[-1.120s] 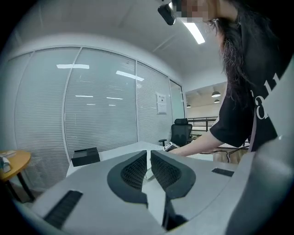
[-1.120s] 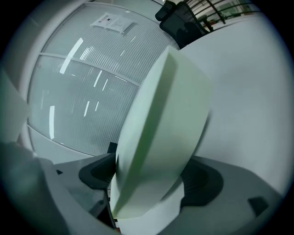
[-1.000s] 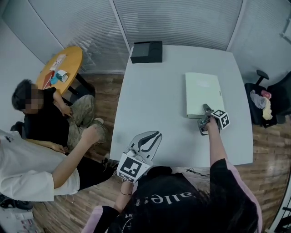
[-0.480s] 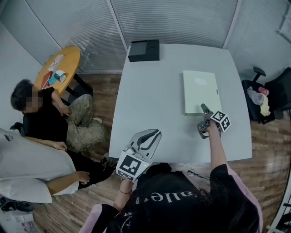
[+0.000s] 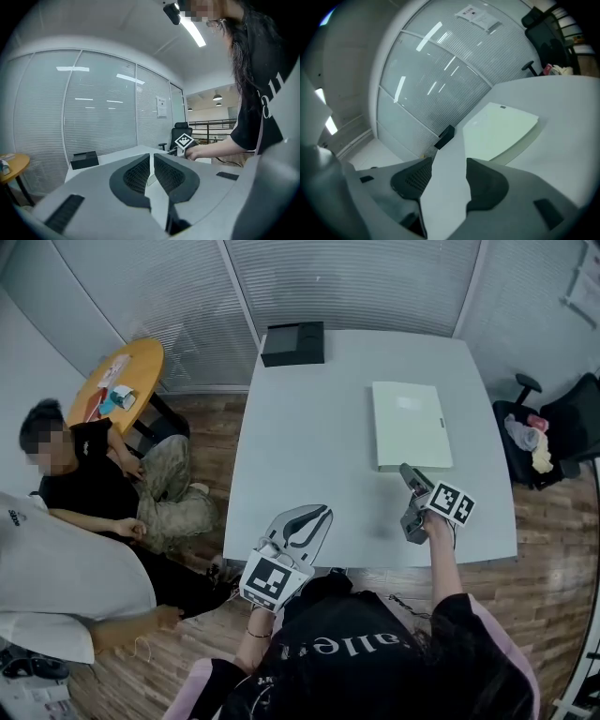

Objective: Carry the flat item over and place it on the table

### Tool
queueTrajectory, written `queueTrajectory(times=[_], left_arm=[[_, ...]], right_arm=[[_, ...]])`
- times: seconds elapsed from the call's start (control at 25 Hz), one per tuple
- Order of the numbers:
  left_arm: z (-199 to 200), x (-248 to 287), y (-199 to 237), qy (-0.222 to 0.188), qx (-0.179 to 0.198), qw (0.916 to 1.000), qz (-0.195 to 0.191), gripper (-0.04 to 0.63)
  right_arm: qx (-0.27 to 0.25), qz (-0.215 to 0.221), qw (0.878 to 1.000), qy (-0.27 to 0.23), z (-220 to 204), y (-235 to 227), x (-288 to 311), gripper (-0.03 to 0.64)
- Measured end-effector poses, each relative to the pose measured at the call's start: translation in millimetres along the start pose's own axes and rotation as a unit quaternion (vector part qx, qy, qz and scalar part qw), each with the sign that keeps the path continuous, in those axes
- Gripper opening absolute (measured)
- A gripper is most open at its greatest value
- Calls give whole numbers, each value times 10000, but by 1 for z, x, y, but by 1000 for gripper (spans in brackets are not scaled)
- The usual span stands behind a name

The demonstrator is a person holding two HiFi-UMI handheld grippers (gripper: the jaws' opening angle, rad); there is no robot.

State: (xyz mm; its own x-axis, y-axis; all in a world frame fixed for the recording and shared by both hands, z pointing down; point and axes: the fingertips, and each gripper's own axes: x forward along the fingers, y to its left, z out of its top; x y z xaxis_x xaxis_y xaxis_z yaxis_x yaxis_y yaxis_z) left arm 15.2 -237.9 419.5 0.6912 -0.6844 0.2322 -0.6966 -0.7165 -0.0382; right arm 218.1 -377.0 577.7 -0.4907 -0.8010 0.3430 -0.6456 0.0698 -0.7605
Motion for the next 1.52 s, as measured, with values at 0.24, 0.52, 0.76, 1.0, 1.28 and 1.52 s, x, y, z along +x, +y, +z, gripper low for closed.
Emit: queueTrajectory(times=[0.24, 0.52, 0.76, 1.0, 1.28, 1.52], left_arm=[[-1, -6, -14, 13, 12, 10000, -33, 44], [-3, -18, -32, 6, -37, 10000, -29, 44], [-7, -26, -48, 32, -74, 10000, -9, 44], [-14, -35, -75, 86, -160, 9998, -98, 44], [-32, -51, -115, 185, -247, 9992, -243, 44], [-41, -58, -138, 237, -348, 9982, -419, 44]], right_arm=[[-617, 710, 9955, 95, -21, 59, -33, 181], [-1190, 1133, 9862, 180, -54, 101, -73, 145], [-1839, 1143, 9758, 295, -78, 114, -104, 100], [-1888, 1247, 9732, 417, -107, 118, -138, 69], [-2161, 1301, 9667, 439, -134, 127, -181, 61], [-2189, 1372, 9646, 523, -157, 133, -200, 51]])
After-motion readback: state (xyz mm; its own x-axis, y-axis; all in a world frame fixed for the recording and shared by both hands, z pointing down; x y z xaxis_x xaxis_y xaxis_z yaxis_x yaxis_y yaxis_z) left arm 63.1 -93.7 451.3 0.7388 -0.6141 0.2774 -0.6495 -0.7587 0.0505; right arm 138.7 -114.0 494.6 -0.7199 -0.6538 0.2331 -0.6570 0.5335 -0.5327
